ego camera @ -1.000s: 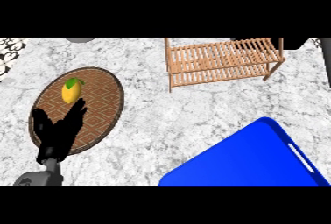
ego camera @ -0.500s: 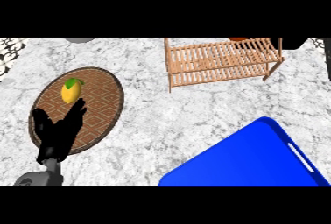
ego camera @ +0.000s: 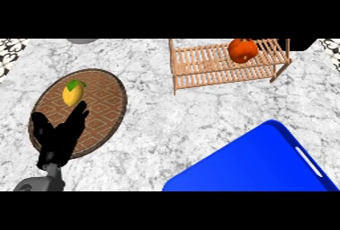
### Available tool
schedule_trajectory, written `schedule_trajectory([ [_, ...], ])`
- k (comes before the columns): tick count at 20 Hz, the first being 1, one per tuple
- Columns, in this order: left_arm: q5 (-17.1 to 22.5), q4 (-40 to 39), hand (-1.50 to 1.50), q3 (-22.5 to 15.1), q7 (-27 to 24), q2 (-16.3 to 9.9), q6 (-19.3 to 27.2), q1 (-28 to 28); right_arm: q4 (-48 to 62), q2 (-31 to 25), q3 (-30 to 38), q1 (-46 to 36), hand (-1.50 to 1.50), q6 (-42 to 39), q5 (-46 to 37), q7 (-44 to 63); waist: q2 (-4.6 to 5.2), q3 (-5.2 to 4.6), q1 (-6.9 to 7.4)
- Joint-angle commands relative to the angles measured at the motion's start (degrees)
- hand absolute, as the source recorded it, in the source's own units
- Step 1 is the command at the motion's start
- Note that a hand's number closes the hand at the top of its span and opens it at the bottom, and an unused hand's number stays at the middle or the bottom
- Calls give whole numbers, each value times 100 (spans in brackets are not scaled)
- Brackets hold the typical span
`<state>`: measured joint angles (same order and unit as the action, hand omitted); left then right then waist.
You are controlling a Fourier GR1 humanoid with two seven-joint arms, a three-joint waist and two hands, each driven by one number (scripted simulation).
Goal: Pick the squash from the tray and place it in the tiered shelf
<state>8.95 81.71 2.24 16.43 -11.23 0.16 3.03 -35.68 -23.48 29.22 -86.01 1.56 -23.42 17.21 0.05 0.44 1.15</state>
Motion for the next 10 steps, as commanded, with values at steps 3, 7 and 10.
schedule_trajectory([
  [3, -53, -436, 0, 118, 177, -67, 53, 175, 86, -495, 105, -123, -150, 730, -150, 140, 44, -50, -33],
  [7, -98, -86, 0, 39, 315, 85, 252, -19, 54, -1155, 472, 294, -150, 715, 54, 182, 18, -41, -78],
  [10, -62, -104, 0, 0, 94, 70, 40, -247, 341, -1573, 712, 369, -150, 742, 182, 141, 41, -42, -9],
])
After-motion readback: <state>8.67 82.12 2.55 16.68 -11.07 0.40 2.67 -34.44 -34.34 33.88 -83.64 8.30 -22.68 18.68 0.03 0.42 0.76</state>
